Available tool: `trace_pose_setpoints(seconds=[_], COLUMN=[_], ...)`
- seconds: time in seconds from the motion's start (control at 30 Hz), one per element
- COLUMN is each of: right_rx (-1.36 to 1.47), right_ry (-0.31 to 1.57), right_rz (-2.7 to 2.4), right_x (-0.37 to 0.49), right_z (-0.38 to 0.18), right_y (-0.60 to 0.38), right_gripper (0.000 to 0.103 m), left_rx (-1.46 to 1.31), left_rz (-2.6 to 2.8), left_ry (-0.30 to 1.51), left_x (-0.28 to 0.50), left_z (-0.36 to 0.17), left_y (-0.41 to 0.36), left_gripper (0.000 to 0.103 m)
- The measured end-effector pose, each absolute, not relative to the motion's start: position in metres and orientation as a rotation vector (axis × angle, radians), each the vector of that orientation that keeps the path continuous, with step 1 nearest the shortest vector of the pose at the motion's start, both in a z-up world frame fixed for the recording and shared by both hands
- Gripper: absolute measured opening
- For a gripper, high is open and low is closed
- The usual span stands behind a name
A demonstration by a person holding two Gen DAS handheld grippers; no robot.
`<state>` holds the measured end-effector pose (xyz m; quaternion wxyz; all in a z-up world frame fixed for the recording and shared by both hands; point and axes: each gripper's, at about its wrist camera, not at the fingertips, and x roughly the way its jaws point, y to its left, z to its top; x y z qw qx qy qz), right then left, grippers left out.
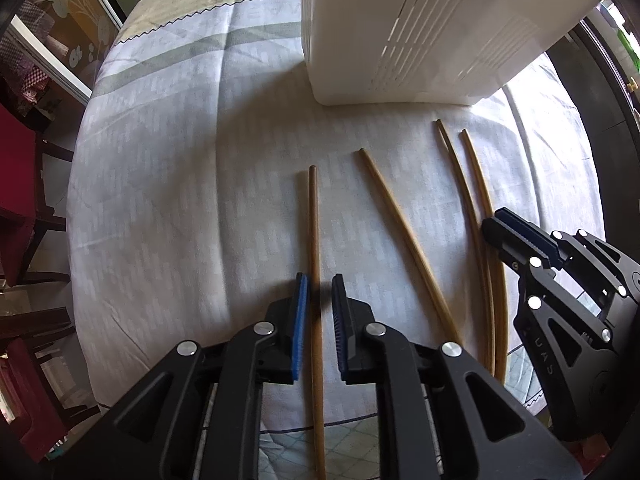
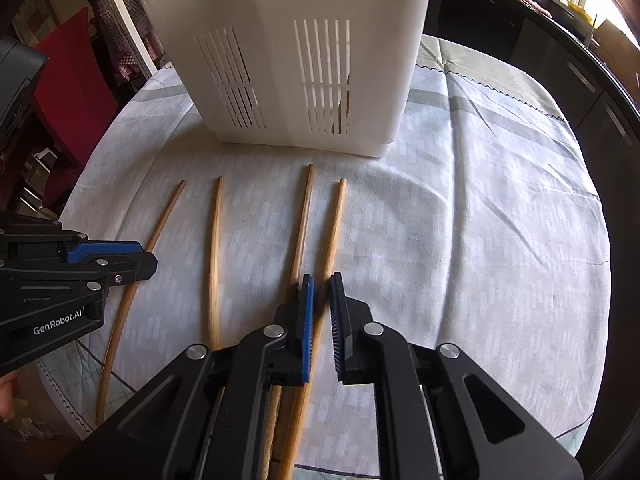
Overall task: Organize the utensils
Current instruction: 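Lift both held chopsticks upright and carry them over the white holder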
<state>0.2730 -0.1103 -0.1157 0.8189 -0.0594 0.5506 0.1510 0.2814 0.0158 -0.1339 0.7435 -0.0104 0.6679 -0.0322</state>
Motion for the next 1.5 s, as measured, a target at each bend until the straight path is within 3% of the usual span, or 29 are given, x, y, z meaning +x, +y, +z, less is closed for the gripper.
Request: trace_pose_setpoints(seconds=[0.13, 0.3, 0.67, 0.9, 1.5], right_rx=[-0.066, -0.003, 0.083, 0.109, 0.088], right_ry=[1.157, 1.081, 0.875, 0.822, 0.784], right_rz=[0.338, 0.363, 0.398, 0.421, 0.443], right_x=[0.275, 0.263, 0.214, 0.187, 0.173], right_z=[-0.108, -0.076, 0.002, 0.020, 0.032], right_y=[-0.123, -0.142, -0.193, -0.204, -0.195], right_gripper=[0.007, 0.007, 0.007, 0.007, 0.007], left_rx=[-0.025, -0.075, -0.020, 0.025, 0.018], left_rz=[-0.057, -0.066, -0.132, -0.156, -0.192], left_ry=[1.455, 1.432, 1.166, 1.062, 0.959], left_x=[0.280, 0.276, 0.224, 0.193, 0.167], left_z=[-0.134, -0.123, -0.034, -0.004, 0.013], left_y=[0.014, 0.023, 0.022, 0.015, 0.022], left_gripper=[0.006, 0.006, 0.006, 0.006, 0.006])
